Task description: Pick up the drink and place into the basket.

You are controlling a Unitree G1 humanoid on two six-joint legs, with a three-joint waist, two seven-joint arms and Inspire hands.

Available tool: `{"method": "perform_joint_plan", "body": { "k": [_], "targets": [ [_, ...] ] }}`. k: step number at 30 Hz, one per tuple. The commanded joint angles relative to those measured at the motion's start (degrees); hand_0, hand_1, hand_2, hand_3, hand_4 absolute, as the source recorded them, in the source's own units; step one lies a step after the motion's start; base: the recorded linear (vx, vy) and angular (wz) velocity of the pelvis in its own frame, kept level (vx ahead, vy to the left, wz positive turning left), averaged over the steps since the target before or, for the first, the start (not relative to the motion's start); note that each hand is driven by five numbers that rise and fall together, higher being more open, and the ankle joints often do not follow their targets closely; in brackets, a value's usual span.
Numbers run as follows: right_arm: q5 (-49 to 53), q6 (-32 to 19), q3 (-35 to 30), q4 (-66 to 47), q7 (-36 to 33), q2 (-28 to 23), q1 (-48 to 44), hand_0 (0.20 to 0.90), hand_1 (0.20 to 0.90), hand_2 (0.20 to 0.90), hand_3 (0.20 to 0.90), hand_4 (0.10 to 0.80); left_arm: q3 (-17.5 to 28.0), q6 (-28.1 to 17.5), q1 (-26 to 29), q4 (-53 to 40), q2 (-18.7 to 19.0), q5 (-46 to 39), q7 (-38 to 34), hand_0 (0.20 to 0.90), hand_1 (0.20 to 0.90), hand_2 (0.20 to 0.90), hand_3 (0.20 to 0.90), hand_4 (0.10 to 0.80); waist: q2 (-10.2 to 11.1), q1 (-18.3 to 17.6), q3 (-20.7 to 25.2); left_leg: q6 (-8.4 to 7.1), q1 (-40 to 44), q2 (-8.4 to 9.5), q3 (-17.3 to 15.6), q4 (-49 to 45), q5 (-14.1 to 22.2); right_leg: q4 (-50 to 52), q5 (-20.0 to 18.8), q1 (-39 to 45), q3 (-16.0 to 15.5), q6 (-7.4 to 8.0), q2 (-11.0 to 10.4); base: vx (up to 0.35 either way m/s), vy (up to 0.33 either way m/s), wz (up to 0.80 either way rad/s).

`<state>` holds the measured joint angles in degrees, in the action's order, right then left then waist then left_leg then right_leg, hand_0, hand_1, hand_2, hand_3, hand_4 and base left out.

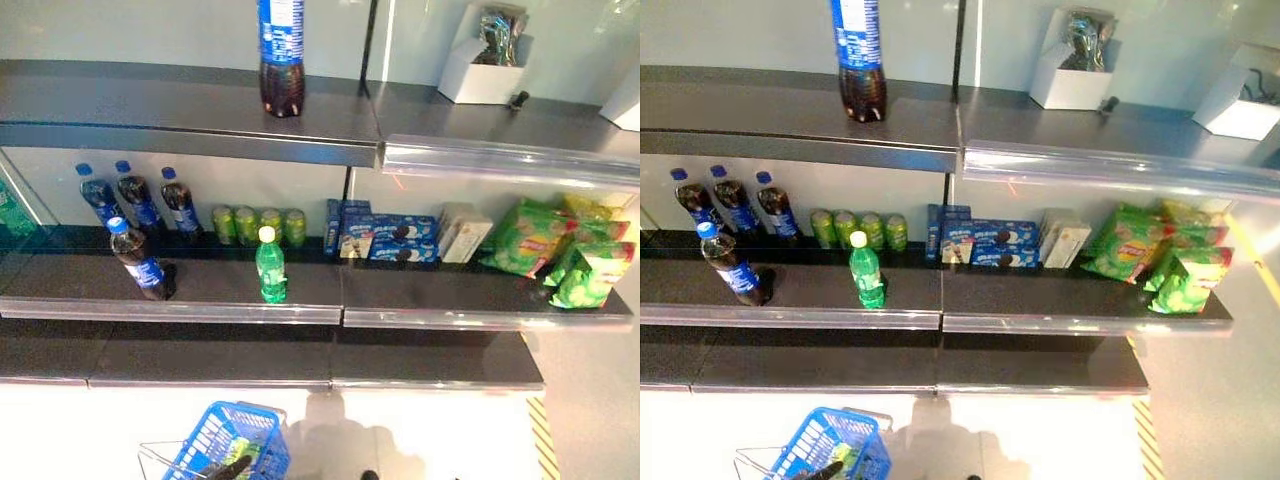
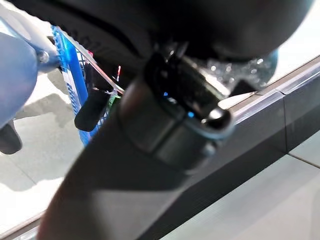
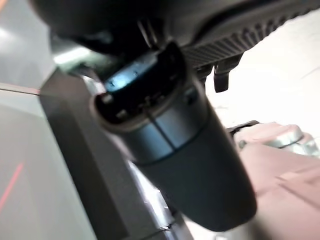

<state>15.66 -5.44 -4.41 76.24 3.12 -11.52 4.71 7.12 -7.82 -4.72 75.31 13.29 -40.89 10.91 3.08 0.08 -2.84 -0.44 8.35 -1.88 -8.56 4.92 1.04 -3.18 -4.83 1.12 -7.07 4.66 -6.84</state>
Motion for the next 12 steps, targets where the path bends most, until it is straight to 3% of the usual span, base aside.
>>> {"method": "perform_joint_plan", "body": {
  "k": [1,12],
  "targets": [
    [1.48,-0.97,-0.33,2.13,0.71,-3.01,-3.67,0.900,0.900,0.900,0.900,0.800,1.28,-5.00,5.78,-1.66,2.37,0.69,4.62,0.300,0.300,0.300,0.200,0.100,-2.08,1.19,0.32,1.72,-2.24,2.32,4.62,-0.27,-0.24,3.87,1.88,1.85,-0.26,1.39,-0.76,-0.008,-0.069,0.00],
    [1.86,-0.54,-0.09,1.57,0.22,-3.33,-3.98,0.900,0.900,0.900,0.900,0.800,-0.70,-4.39,4.82,-1.84,1.36,3.01,4.91,0.300,0.300,0.300,0.200,0.100,-3.28,1.21,0.28,0.81,-1.46,1.80,5.28,-0.24,-0.35,2.89,3.58,4.48,-2.17,0.05,-0.10,-0.005,-0.025,0.04]
  ]
}}
